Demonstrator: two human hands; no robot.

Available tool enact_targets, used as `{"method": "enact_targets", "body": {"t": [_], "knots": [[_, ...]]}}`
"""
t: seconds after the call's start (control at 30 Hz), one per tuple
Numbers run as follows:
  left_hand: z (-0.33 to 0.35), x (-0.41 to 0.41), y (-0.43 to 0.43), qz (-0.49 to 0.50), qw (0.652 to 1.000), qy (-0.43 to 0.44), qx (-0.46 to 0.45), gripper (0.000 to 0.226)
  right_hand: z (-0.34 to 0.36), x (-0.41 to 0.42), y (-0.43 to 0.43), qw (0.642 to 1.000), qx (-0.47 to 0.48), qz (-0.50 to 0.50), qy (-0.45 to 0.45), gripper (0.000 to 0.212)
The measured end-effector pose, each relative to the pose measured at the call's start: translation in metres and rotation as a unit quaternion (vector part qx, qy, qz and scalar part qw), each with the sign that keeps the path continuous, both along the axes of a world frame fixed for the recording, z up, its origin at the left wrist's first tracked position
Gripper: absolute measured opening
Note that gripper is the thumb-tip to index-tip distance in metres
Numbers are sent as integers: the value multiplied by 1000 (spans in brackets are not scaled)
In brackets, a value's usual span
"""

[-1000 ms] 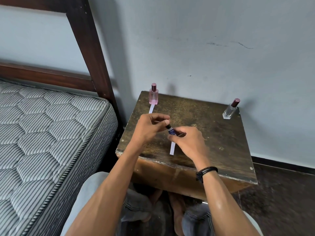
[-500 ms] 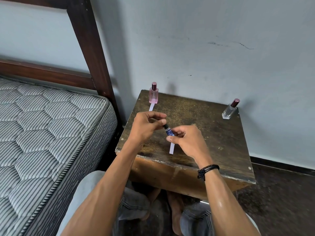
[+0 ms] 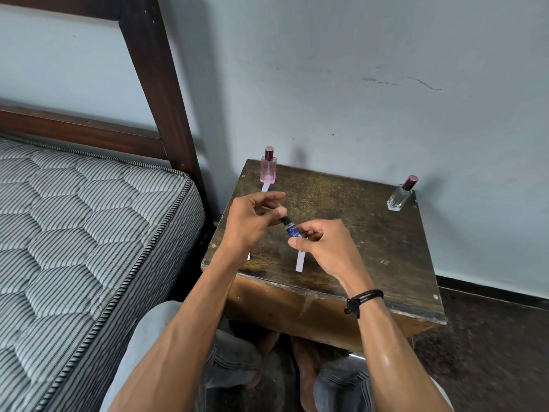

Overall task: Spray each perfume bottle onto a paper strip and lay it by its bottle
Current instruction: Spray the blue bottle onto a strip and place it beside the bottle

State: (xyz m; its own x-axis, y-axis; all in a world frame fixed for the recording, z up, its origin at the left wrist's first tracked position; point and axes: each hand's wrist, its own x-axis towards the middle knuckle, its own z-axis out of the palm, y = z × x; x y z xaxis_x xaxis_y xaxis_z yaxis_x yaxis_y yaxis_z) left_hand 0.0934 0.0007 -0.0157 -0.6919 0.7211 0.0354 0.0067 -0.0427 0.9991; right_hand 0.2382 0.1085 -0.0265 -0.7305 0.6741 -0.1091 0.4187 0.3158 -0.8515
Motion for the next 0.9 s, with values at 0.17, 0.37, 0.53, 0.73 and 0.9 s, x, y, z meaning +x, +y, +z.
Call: {"method": "enact_targets", "body": {"t": [0.17, 0.37, 0.53, 0.73, 0.9], "knots": [[-1, -2, 0, 9, 1000, -16, 11, 29, 2, 0, -1, 1000, -8, 3, 2, 12], [2, -12, -6, 54, 998, -30, 28, 28, 1, 5, -2, 997, 24, 27, -64, 17], [12, -55, -31, 125, 984, -90, 95, 26, 6, 20, 7, 1000, -9, -10, 11, 14], [4, -37, -19, 111, 994, -7, 3, 29, 6, -4, -7, 999, -33, 13, 20, 14], [4, -35, -21, 94, 993, 47, -50, 28, 7, 2, -2, 996, -73, -12, 42, 16]]}}
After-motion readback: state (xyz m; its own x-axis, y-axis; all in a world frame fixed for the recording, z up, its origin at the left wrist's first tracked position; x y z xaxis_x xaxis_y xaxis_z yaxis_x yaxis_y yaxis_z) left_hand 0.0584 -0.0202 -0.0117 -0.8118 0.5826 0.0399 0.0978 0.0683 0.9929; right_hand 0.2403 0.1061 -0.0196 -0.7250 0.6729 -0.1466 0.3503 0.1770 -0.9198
